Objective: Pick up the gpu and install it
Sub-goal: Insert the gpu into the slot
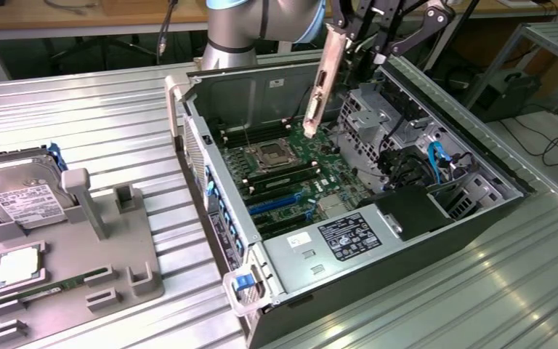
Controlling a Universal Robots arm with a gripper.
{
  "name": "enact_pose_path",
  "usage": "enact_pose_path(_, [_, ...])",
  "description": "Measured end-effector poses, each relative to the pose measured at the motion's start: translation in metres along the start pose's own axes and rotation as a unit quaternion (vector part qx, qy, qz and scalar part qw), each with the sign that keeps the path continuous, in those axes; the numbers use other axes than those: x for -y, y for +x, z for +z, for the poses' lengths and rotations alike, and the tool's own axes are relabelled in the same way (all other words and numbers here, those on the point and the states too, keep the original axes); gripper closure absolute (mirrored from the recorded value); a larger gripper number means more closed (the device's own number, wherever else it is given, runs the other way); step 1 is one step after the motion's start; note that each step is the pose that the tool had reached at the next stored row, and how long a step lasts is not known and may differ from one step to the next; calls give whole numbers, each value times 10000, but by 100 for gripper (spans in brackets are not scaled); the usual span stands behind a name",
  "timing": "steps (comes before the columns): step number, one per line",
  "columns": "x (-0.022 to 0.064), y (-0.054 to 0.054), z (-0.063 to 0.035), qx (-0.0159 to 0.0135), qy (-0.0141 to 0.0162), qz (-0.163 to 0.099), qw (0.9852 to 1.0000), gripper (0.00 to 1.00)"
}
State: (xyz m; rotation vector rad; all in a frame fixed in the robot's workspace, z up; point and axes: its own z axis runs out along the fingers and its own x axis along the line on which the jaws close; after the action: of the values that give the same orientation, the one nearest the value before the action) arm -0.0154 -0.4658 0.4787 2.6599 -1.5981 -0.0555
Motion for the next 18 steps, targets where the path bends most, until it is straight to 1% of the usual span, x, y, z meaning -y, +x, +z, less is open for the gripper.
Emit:
enact_pose_path(1, [-1,1,0,-5,-1,-92,10000,72])
enact_pose_path(8, [-3,5,0,-20,-4,-383,9993,72])
enact_pose_path(11, [-4,8,0,-29,-6,-575,9983,72])
enact_pose_path(18, [-6,11,0,-43,-9,-844,9964,72])
